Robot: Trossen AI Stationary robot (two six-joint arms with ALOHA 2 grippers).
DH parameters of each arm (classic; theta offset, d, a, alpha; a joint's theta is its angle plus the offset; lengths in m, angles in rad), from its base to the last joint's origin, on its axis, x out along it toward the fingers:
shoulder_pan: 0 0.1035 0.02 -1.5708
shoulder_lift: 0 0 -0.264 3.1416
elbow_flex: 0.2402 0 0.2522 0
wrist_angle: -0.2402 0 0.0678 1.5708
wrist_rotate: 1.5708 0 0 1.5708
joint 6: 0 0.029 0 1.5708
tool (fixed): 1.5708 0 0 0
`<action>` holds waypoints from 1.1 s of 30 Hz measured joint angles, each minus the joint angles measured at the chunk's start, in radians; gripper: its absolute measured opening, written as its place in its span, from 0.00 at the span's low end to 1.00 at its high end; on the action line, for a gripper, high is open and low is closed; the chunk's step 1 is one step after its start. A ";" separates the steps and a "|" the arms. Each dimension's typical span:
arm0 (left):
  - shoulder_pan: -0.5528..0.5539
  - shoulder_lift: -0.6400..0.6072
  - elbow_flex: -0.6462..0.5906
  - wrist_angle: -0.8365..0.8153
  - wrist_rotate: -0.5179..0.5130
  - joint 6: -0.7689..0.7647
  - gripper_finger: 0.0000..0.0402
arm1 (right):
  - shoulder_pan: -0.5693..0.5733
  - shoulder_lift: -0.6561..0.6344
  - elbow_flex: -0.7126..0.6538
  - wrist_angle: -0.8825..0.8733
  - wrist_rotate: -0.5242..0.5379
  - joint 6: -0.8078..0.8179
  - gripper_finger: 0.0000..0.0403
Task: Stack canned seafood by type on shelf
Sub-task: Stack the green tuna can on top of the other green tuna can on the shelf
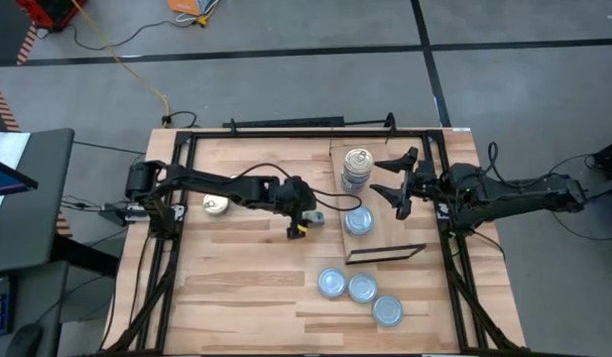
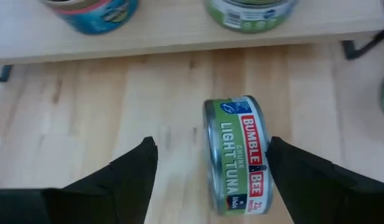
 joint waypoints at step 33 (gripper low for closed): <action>-0.020 0.019 -0.002 -0.131 0.033 -0.071 0.65 | 0.000 0.000 0.000 0.008 -0.001 0.008 0.81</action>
